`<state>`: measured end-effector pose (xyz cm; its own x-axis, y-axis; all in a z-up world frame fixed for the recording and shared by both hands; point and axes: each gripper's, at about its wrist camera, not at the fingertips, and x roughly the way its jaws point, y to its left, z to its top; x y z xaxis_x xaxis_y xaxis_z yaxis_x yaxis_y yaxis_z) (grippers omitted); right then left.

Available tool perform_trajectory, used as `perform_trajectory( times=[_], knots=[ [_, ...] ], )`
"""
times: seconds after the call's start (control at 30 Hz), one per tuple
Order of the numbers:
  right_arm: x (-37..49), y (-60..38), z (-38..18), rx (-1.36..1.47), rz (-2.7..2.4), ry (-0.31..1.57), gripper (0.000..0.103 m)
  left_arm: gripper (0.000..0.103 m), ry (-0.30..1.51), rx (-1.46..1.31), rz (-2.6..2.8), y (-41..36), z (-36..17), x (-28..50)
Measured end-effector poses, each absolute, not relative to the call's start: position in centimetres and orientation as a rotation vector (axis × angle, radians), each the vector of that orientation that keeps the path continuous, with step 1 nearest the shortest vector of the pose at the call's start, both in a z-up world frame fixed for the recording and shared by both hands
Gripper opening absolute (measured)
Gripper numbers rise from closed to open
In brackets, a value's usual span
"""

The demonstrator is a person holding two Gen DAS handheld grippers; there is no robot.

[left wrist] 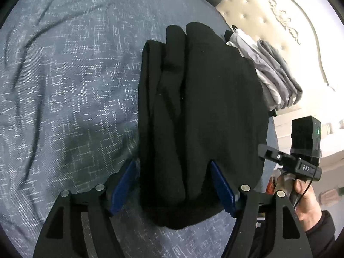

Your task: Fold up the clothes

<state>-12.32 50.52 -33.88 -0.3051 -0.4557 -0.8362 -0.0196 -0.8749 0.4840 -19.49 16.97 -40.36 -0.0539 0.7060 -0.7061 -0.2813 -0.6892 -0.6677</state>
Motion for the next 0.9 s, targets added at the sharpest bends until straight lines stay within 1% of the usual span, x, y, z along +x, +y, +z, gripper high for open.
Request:
perform_trajectory(
  times=[0.1,0.2,0.27,0.33,0.4,0.43,0.57,0.8,0.9],
  knots=[
    [-12.4,50.5,-34.5,1.668,-2.227,-0.592,0.082,0.079,-0.489,-1.535,1.805,17.2,-40.8,-19.8],
    [-12.5,50.4,-34.9,1.675,-2.202,-0.59,0.082,0.079,-0.503,-1.541,1.792,17.7,-41.3,-19.8],
    [-12.5,50.3,-34.9,1.649,-2.2,-0.595,0.075,0.08,-0.519,-1.54,1.79,17.8,-41.6,-19.7],
    [-12.5,50.0,-34.8,1.631,-2.206,-0.571,0.072,0.08,-0.529,-1.537,1.786,17.9,-41.9,-19.7],
    [-12.7,49.8,-34.8,1.629,-2.205,-0.544,0.062,0.08,-0.526,-1.535,1.783,18.2,-42.0,-19.8],
    [-12.8,49.8,-34.8,1.629,-2.201,-0.538,0.061,0.08,-0.518,-1.532,1.785,18.4,-42.0,-19.8],
    [-13.3,50.1,-35.1,1.633,-2.188,-0.543,0.061,0.08,-0.479,-1.513,1.804,19.0,-41.9,-19.9],
    [-13.3,49.7,-35.6,1.625,-2.172,-0.558,0.063,0.08,-0.466,-1.51,1.786,19.3,-42.3,-20.4],
    [-13.5,49.6,-35.5,1.614,-2.15,-0.575,0.062,0.08,-0.47,-1.495,1.789,19.5,-42.4,-20.4]
  ],
)
